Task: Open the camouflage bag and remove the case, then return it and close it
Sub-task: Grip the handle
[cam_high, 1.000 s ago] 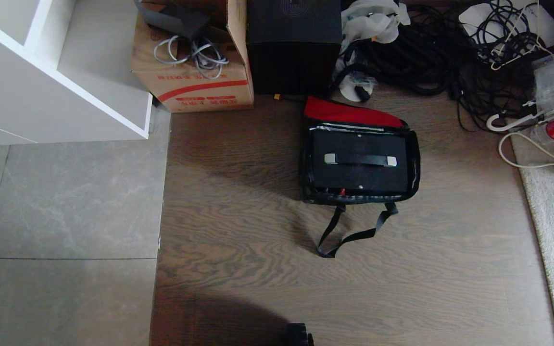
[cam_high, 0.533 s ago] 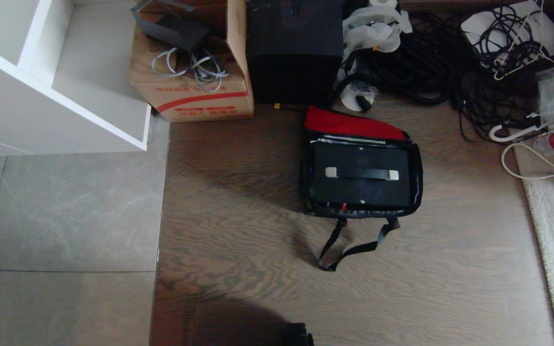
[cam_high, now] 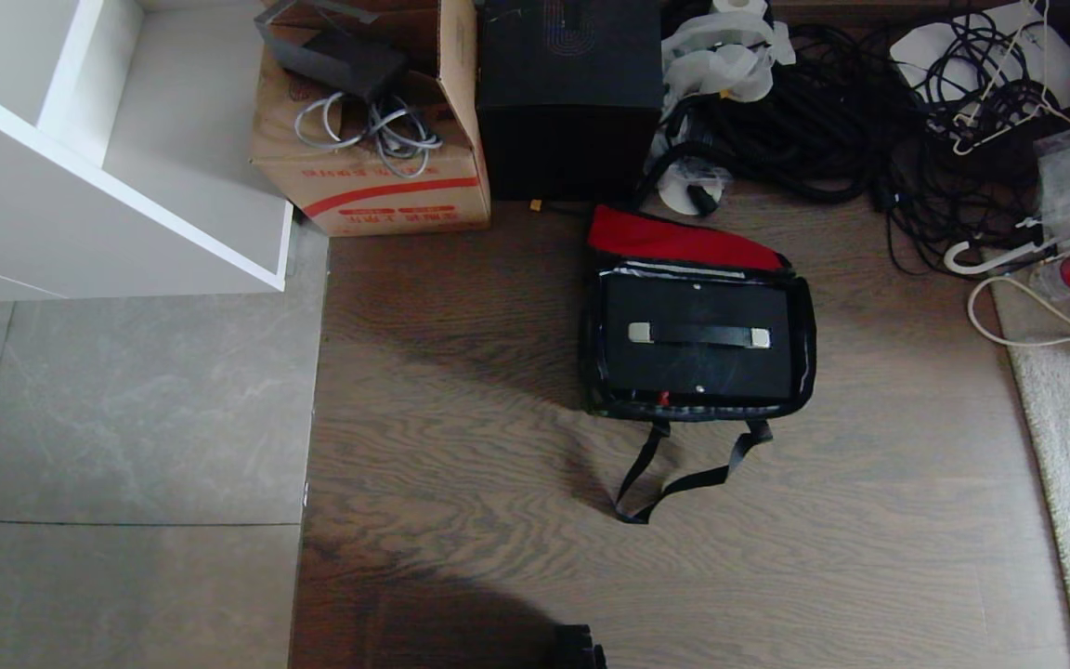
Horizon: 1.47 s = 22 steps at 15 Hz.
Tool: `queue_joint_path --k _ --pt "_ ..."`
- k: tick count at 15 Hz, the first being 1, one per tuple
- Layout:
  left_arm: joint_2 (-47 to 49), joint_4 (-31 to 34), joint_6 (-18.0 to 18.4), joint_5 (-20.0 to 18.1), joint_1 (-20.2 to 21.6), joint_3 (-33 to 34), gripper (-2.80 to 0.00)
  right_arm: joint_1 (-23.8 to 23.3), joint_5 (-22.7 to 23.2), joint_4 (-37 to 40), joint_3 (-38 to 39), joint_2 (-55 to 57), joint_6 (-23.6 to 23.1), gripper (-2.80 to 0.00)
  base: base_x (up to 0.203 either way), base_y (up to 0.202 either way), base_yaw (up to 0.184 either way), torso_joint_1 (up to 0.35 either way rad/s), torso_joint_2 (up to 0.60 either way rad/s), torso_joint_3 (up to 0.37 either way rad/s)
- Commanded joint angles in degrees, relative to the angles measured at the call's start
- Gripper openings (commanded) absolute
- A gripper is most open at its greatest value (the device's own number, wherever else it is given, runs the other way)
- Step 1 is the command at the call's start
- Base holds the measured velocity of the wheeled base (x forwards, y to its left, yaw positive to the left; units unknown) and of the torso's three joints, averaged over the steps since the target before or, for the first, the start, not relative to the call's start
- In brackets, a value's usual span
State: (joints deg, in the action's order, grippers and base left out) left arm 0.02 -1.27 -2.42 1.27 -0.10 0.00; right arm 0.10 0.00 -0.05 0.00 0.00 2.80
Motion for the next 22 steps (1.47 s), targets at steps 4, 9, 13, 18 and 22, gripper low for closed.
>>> queue_joint_path --k 4,9,13,18,22 --pt "-0.02 -0.05 -0.05 -0.03 0.01 0.53 -2.80 -0.01 0.00 -0.04 0.09 0.09 0.01 -2.80 0.000 0.000 0.000 0.000 0.00 0.000" --pt "-0.02 -0.05 -0.05 0.04 0.10 0.53 -2.80 -0.01 0.00 -0.04 0.09 0.09 0.01 -2.80 0.000 0.000 0.000 0.000 0.00 0.000" --pt "-0.02 -0.05 -0.05 0.01 0.01 0.53 -2.80 -0.01 0.00 -0.04 0.09 0.09 0.01 -2.80 0.000 0.000 0.000 0.000 0.00 0.000" --pt "-0.02 -0.05 -0.05 -0.03 0.01 0.53 -2.80 -0.01 0.00 -0.04 0.09 0.09 0.01 -2.80 0.000 0.000 0.000 0.000 0.00 0.000" --pt "-0.02 -0.05 -0.05 0.02 0.09 0.53 -2.80 -0.01 0.00 -0.04 0.09 0.09 0.01 -2.80 0.000 0.000 0.000 0.000 0.00 0.000"
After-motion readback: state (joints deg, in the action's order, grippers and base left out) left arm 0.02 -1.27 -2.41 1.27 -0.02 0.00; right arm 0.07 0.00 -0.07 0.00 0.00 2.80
